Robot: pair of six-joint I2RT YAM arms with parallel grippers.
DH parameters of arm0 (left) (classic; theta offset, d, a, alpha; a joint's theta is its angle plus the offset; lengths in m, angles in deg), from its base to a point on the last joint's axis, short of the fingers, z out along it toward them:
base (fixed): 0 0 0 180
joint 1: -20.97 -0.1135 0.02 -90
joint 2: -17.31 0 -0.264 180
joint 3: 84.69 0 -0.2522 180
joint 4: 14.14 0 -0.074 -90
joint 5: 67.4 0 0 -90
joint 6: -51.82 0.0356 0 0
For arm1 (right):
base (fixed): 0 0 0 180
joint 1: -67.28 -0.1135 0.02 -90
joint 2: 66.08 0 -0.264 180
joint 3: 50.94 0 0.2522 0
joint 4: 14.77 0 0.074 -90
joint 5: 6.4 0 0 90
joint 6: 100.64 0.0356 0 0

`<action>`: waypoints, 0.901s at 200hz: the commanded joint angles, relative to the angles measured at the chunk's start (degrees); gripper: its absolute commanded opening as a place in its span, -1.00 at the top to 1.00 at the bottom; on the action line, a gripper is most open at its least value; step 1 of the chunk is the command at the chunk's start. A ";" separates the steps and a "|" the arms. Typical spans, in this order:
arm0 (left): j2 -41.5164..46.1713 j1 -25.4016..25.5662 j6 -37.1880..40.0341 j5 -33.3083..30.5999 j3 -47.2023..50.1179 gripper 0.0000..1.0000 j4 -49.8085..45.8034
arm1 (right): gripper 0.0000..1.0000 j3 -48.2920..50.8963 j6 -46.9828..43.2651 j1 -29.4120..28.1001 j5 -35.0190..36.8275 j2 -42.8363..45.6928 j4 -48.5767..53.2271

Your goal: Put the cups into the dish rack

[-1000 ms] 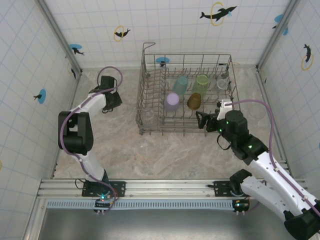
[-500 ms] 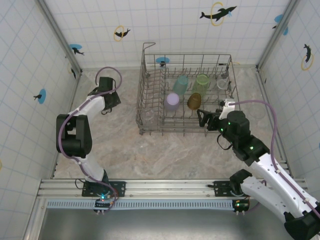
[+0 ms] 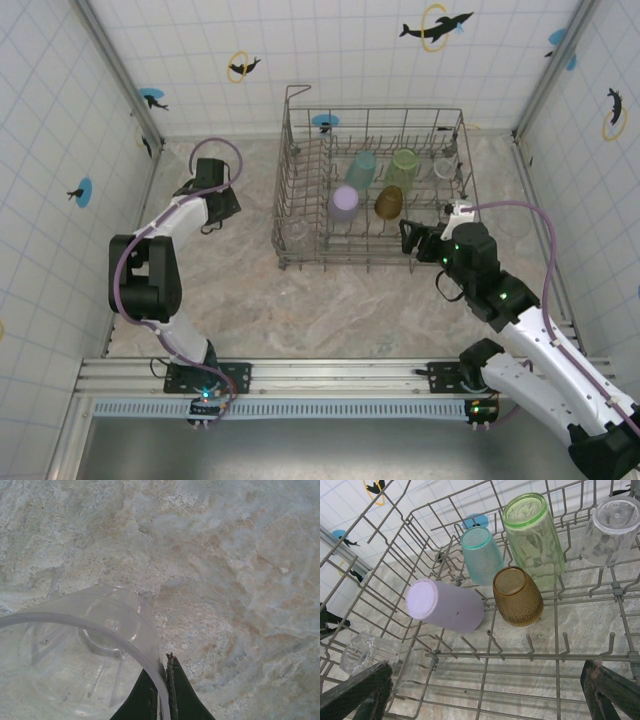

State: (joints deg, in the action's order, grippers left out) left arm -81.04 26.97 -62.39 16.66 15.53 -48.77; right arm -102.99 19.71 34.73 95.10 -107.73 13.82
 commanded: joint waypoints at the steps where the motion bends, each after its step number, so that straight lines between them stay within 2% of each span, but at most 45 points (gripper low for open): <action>1: 1.33 -0.29 -1.06 4.24 0.36 1.00 -0.48 | -1.00 0.01 2.78 0.22 -0.98 -0.89 -4.61; 38: 2.49 -0.29 -1.37 5.01 0.26 1.00 0.14 | -1.00 -2.67 3.30 0.22 -5.49 -6.21 -7.90; 77: 3.15 -0.29 -0.82 7.57 -0.04 1.00 1.98 | -1.00 -6.18 -1.14 0.26 -4.89 -10.38 -6.78; 103: 3.78 -0.29 -2.65 10.78 0.15 1.00 3.95 | -1.00 -3.83 -3.92 0.49 -3.28 -10.57 -12.41; 116: 5.24 -0.29 -4.23 13.41 1.60 1.00 5.89 | -1.00 -3.98 -3.65 1.45 -3.65 -11.82 -14.71; 141: 7.58 -0.29 -6.92 13.54 3.13 1.00 7.36 | -0.99 -8.43 -4.65 1.88 -4.73 -16.35 -15.59; 163: 8.01 -0.33 -7.35 16.64 2.12 1.00 7.56 | -1.00 -10.27 -4.74 2.04 -5.69 -19.81 -17.16; 180: 8.60 -0.28 -6.77 16.08 1.30 1.00 7.37 | -1.00 -11.26 -3.55 2.06 -7.45 -21.72 -18.40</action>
State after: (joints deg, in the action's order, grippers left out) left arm -74.26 26.91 -68.27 30.85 18.19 -43.41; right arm -111.01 15.93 36.56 89.77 -127.60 0.09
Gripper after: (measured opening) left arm 0.068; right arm 0.997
